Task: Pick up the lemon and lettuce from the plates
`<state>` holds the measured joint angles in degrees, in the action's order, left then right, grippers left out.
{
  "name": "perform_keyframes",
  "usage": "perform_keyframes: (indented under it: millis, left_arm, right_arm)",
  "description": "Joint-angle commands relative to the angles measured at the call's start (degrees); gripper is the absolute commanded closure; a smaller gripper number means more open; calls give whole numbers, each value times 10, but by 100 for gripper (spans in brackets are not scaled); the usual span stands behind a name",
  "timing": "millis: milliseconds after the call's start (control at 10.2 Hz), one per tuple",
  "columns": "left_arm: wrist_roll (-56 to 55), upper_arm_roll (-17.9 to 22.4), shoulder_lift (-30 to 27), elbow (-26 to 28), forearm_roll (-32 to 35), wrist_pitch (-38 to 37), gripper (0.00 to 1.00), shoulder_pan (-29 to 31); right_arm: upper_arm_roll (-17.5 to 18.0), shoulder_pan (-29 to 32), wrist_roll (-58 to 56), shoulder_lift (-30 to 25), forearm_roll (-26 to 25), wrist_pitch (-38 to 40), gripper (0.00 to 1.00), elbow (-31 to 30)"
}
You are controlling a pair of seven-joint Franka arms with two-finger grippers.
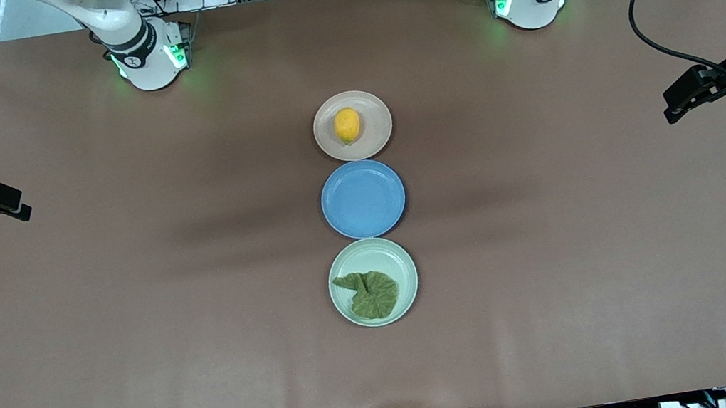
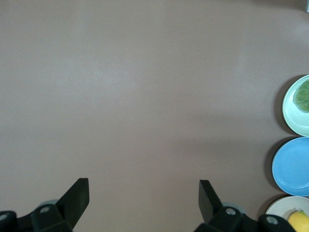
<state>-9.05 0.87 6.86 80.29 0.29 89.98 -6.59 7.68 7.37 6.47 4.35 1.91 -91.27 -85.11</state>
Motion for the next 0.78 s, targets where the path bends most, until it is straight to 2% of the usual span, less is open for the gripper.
perform_keyframes:
  millis: [0,391,586,684]
  left_arm:
    - [11,-1,-6,0,-2,3,0,2]
    - [15,-2,-2,1,-4,3,0,4]
    - [18,-10,30,1,-5,9,0,-17]
    - [18,-12,49,2,-4,37,0,-35]
  right_arm:
    - [-1,-1,-4,3,11,7,0,8]
    - [1,-7,2,3,11,12,0,8]
    - [1,-24,4,3,13,12,0,2]
    - [2,-31,4,3,14,15,0,0]
